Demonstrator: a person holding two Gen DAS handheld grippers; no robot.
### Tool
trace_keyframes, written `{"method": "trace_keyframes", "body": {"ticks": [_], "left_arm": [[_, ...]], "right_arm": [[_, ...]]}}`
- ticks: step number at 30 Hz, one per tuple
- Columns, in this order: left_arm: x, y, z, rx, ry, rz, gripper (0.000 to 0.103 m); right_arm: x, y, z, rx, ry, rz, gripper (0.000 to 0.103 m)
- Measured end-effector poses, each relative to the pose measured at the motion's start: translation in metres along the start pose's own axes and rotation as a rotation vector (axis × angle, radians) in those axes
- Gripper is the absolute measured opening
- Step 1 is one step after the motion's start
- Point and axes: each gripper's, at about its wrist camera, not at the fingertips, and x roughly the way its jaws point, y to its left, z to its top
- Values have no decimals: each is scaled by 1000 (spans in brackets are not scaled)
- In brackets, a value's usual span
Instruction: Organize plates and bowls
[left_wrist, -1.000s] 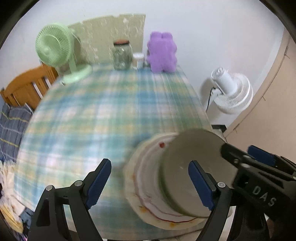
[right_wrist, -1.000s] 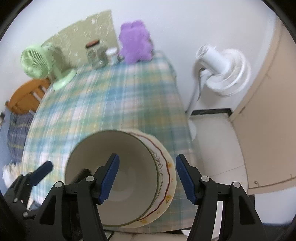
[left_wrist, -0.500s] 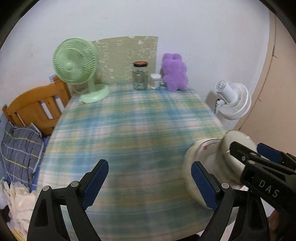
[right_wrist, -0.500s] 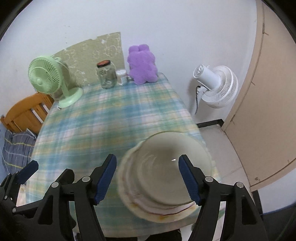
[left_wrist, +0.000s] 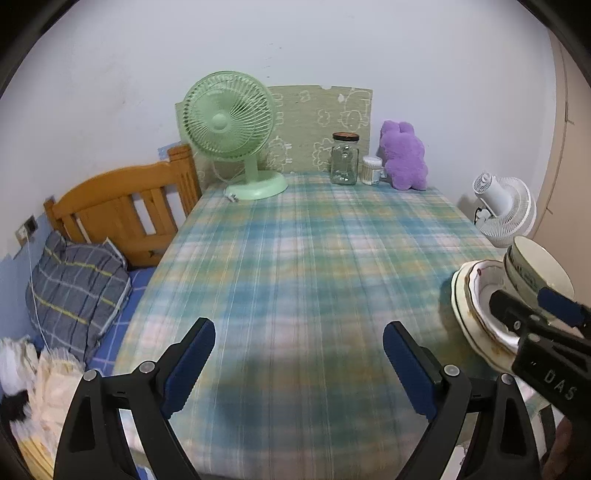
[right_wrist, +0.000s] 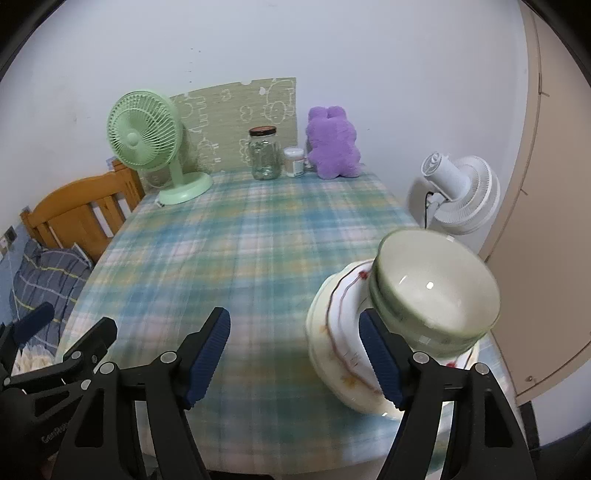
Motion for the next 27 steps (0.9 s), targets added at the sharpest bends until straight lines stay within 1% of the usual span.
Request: {"method": "trace_keyframes", "body": {"ticks": [6,11,15,20,27], "left_arm": [[-12,6,-28,-20,-23,1,94],[-23,7,-38,-19,-50,-4,94],[-30,7,-41,-26,-68,-1,94],[-35,8,-39,-40,-79,0,95],[-38,4,-39,-37,-85,-5,95]], "right_arm": [[-5,10,-31,-24,-15,13,78],[-14,13,-45,-34,-40,6,79],[-22,15,-49,-39,-58,18,79],[-31,15,-51,-50,-72,13,79],[-34,12,-51,-51,-75,4,79]]}}
